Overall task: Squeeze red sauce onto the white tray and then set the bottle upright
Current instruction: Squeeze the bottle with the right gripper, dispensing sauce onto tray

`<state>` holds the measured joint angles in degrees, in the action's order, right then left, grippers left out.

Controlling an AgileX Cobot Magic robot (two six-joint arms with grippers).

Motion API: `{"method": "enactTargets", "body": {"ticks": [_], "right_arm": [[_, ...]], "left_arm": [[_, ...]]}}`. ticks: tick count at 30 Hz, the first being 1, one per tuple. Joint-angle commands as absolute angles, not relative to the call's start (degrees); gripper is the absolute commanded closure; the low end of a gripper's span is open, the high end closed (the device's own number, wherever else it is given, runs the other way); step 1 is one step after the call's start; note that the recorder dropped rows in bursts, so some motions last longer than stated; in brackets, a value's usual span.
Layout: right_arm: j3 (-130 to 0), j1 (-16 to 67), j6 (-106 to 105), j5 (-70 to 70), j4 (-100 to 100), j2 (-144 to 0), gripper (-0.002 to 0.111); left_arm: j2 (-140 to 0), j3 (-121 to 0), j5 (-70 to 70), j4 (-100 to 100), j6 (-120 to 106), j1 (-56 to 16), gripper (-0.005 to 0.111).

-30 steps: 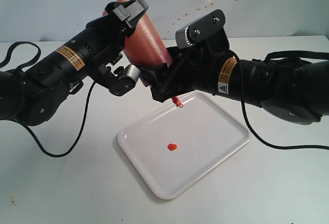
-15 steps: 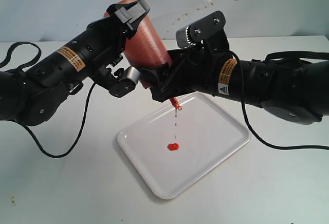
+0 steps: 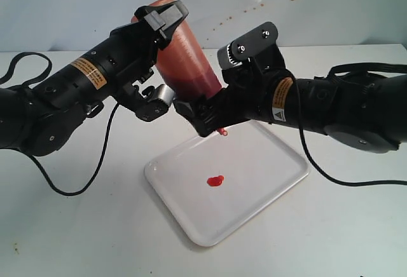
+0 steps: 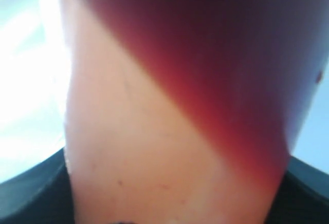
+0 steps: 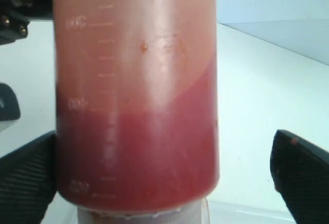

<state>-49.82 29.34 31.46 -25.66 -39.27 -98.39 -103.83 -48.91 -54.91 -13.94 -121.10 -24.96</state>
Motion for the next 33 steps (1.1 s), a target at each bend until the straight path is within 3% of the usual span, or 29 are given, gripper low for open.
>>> {"method": "enactTargets", "body": {"ticks": [1, 12, 24, 28, 33], "right_arm": [[-50.16, 29.25, 29.41, -26.18, -40.06, -98.25, 0.003], [-50.16, 29.25, 25.50, -30.79, -39.65, -98.25, 0.003], [-53.41, 31.42, 26.81, -26.56, -38.54, -101.56, 0.005], [-53.41, 31.46, 26.50, -26.67, -37.27, -101.68, 0.021], [-53.41, 31.46, 26.36, -26.67, -35.63, -101.68, 0.067]], "left_arm": [[-102.78, -49.67, -58.48, -12.98, -119.91, -25.25, 0.107], [-102.78, -49.67, -58.48, -16.46, -119.91, -25.25, 0.107], [-102.78, -49.67, -59.82, -16.91, -119.91, -25.25, 0.107], [-102.78, -49.67, -59.76, -17.09, -119.91, -25.25, 0.107], [-102.78, -49.67, -59.55, -17.23, -119.91, -25.25, 0.107]]}}
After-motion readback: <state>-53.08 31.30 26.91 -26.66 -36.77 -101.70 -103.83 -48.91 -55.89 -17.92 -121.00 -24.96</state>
